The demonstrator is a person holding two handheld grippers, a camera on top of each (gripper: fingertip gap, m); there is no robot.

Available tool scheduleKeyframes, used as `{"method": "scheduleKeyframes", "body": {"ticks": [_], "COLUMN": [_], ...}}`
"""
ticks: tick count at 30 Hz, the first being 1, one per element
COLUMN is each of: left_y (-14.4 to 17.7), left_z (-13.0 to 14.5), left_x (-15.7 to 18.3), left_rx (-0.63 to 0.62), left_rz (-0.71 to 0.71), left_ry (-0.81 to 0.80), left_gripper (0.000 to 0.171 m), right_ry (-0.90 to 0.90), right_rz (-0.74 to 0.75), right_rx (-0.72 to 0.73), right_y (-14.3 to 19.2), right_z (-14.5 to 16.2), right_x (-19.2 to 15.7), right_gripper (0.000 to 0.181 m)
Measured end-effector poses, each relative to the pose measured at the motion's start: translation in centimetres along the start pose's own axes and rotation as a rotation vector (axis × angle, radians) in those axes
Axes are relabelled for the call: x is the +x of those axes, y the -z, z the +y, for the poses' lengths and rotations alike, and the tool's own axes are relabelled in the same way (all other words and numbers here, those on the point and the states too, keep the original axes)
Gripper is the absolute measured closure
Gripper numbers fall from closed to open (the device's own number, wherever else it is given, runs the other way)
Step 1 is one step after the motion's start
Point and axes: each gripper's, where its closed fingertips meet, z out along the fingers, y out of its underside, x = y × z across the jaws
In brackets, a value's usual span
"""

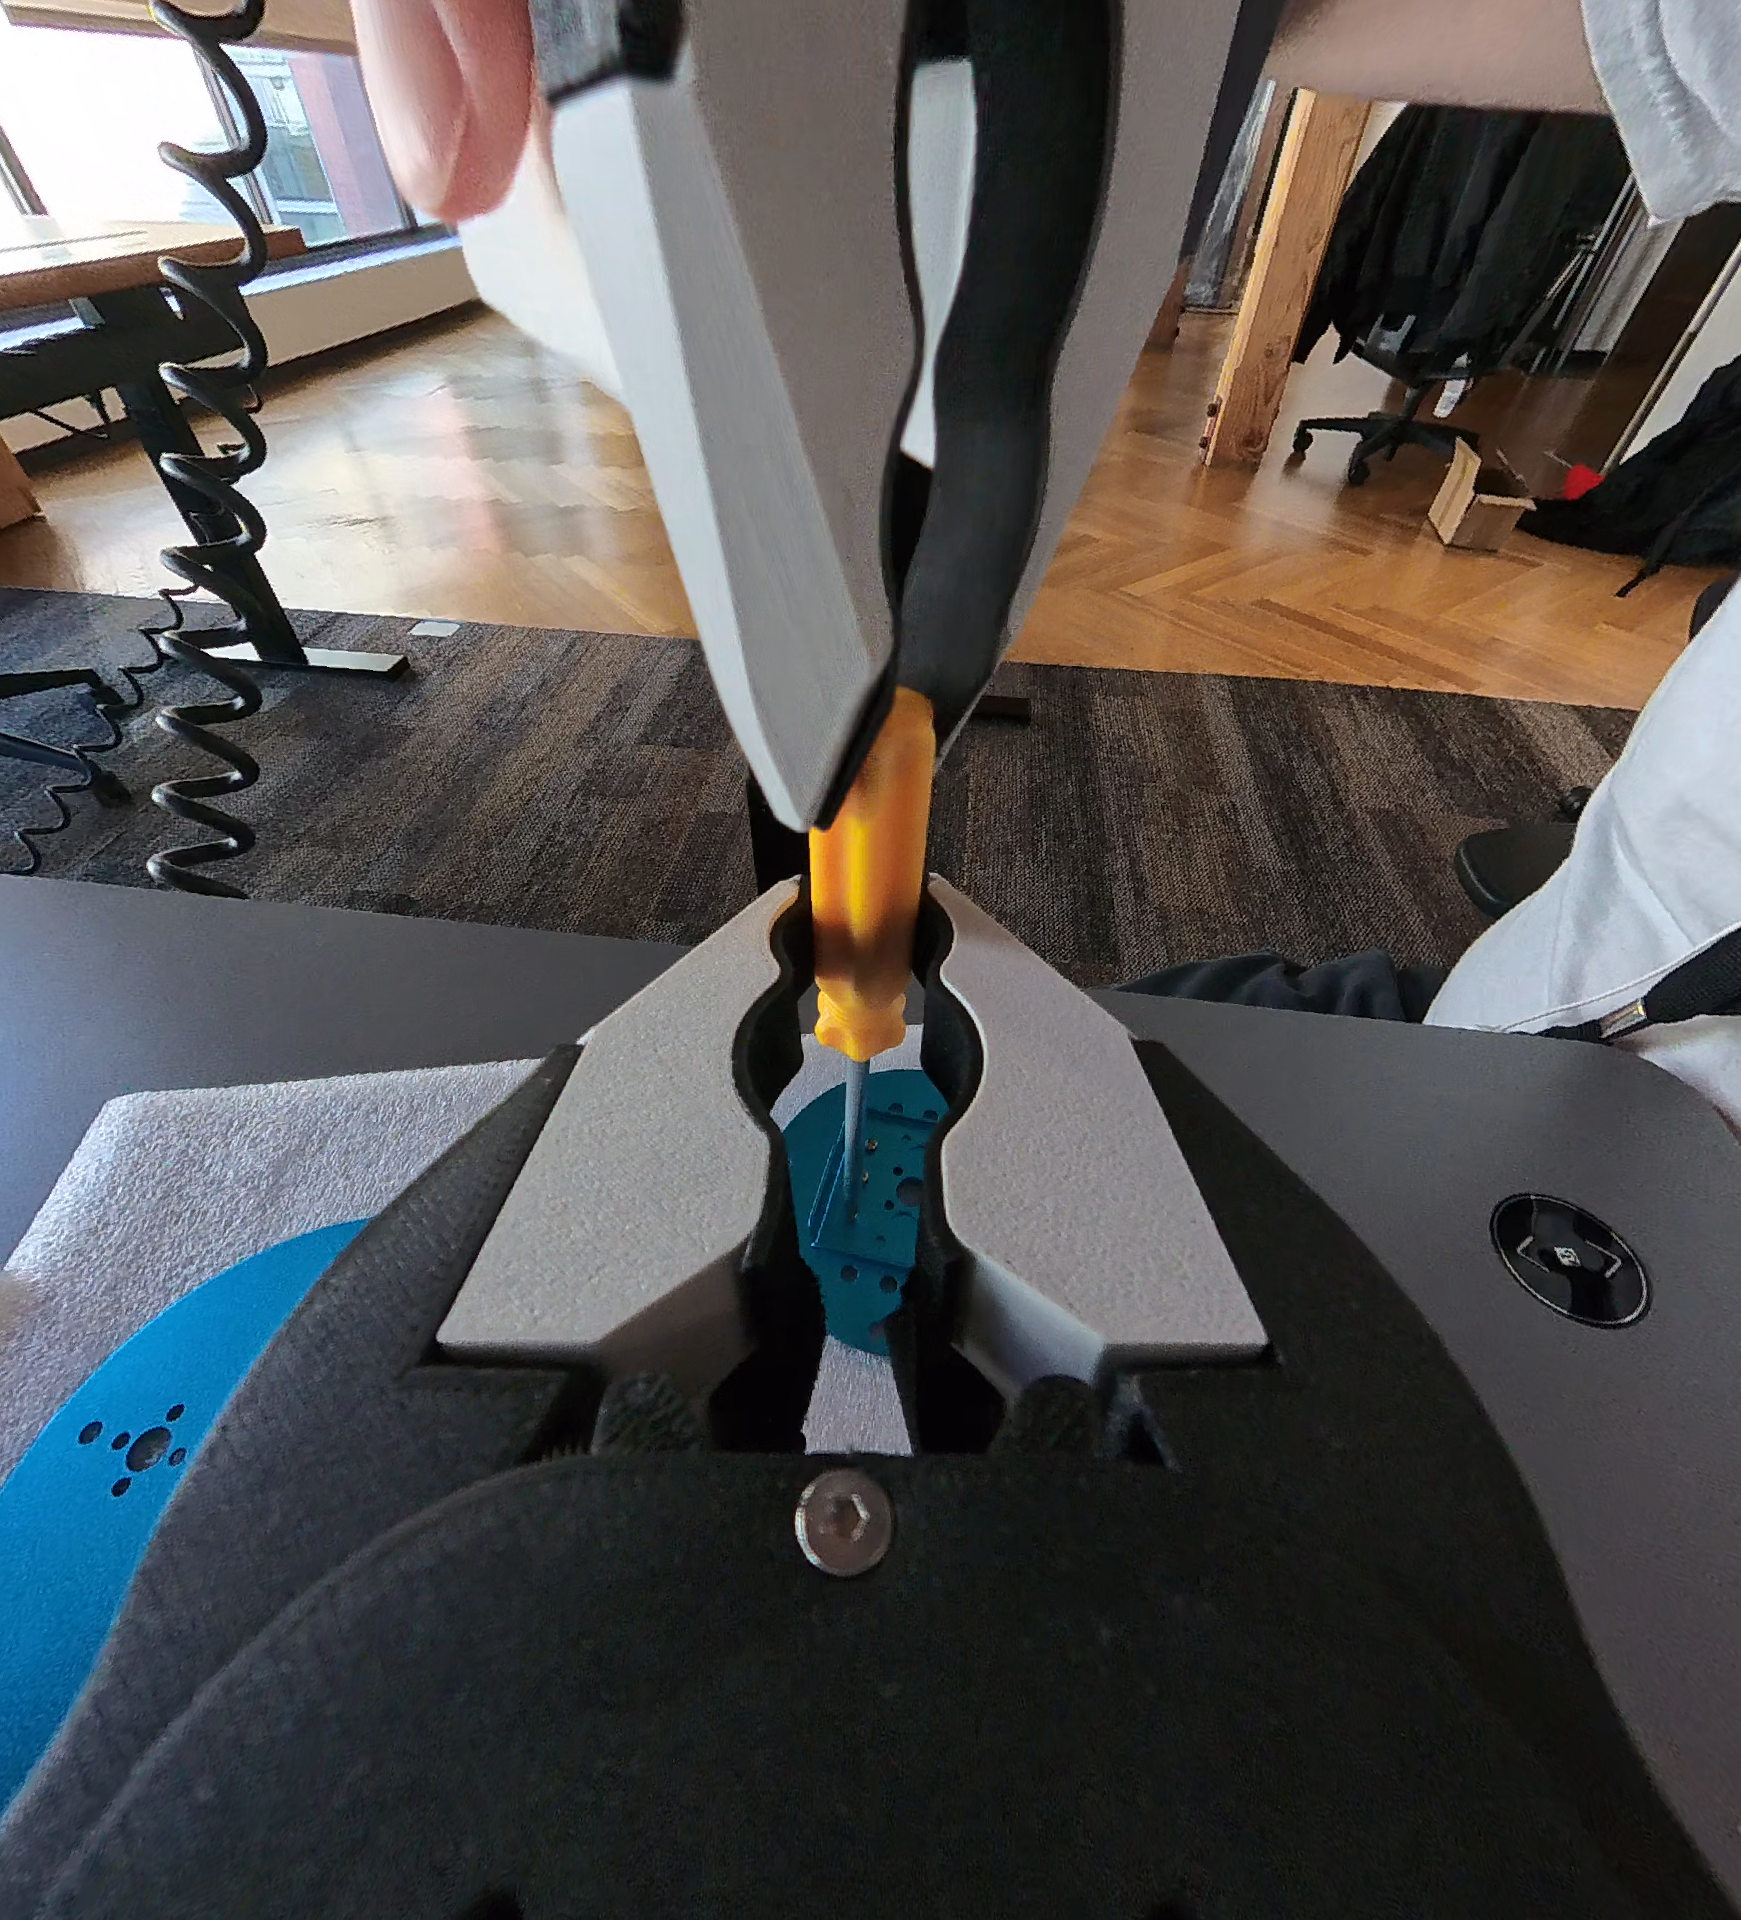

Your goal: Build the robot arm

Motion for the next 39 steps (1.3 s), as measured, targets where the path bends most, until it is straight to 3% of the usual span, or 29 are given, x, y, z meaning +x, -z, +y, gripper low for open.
{"method": "scheduleKeyframes", "body": {"ticks": [4,15,17,23,25,32,37,39], "left_y": [-0.08,-0.48,-0.39,-0.68,-0.65,-0.71,-0.84,-0.82], "left_z": [-0.02,0.16,0.19,0.09,0.11,0.13,0.27,0.29], "left_x": [0.11,-0.3,-0.24,-0.09,-0.15,-0.2,-0.68,-0.6], "left_rx": [-0.001,-0.019,-0.018,-0.003,-0.002,-0.01,-0.029,-0.031], "left_rz": [0.005,-0.027,-0.024,-0.005,-0.008,-0.018,-0.058,-0.051], "left_ry": [-0.005,-0.009,-0.012,-0.006,-0.005,-0.009,-0.026,-0.02], "left_gripper": [0.155,0.156,0.156,0.156,0.156,0.156,0.159,0.159], "right_ry": [-0.031,-0.769,-0.682,-0.158,-0.107,-0.501,-0.991,-1.018], "right_rz": [-0.019,-0.099,-0.094,0.014,0.029,-0.072,-0.063,-0.08], "right_rx": [-0.001,-0.019,0.006,0.026,0.011,-0.027,0.009,0.028], "right_y": [-0.05,-0.29,-0.33,0.1,0.04,-0.12,-0.31,-0.35], "right_z": [-0.06,0.35,0.12,0.02,0.1,0.48,0.75,0.62], "right_x": [-0.18,0.11,0.15,-0.05,0.03,-0.11,0.31,0.25], "right_gripper": [0.163,0.165,0.165,0.162,0.161,0.164,0.164,0.164]}}
